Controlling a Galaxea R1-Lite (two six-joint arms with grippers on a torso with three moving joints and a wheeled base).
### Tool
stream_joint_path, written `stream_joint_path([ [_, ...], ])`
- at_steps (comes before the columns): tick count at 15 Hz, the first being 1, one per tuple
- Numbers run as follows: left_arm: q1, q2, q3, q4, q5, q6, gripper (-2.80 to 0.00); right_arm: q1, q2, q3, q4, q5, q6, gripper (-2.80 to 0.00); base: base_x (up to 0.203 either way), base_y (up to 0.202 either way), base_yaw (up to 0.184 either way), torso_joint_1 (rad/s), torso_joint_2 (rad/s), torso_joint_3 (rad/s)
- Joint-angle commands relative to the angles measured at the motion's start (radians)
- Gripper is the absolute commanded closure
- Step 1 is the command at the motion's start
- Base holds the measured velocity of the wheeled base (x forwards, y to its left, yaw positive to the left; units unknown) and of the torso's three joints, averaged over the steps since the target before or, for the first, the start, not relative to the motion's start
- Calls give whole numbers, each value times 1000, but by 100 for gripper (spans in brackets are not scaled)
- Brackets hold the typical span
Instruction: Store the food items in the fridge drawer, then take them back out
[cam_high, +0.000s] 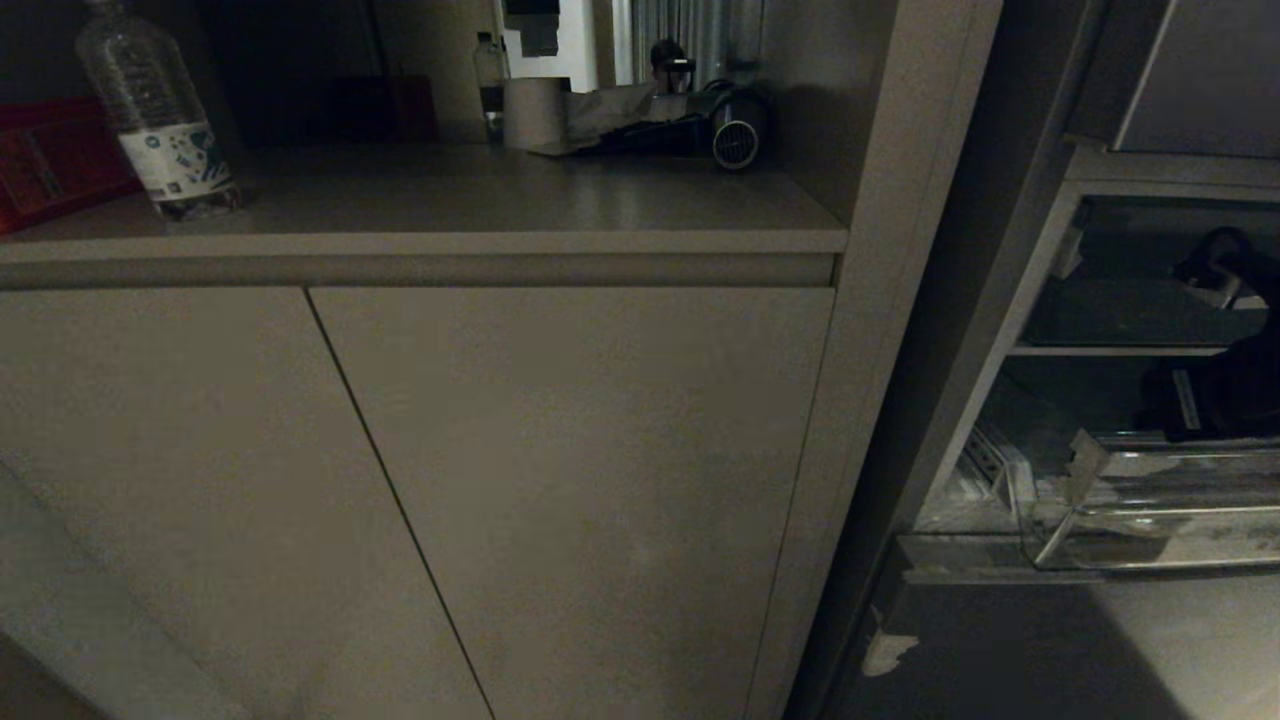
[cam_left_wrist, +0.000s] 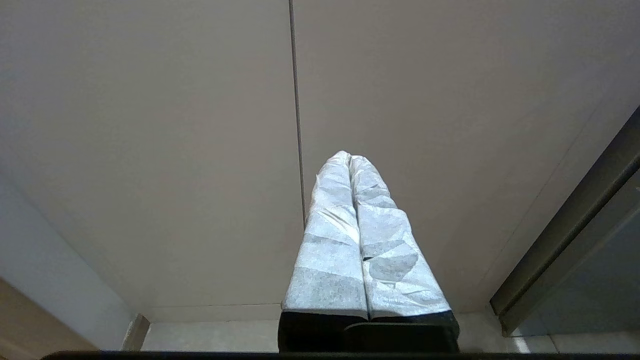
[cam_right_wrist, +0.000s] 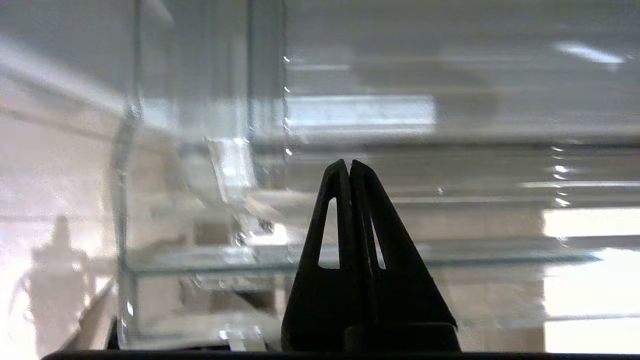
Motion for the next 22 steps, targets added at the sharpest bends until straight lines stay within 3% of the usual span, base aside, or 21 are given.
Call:
stream_joint_path([
  [1,0,1,0,-1,0,0,0,-11,-32,-22,62,1,-5,0,0,0,0,0,0,0],
  [8,0,1,0,-1,0,0,0,-64,-114,-15,257,-42,-69,0,0,0,0,0,0,0],
  [22,0,1,0,-1,0,0,0,-65,-420,278,261,-43,-86,0,0,0,0,0,0,0],
])
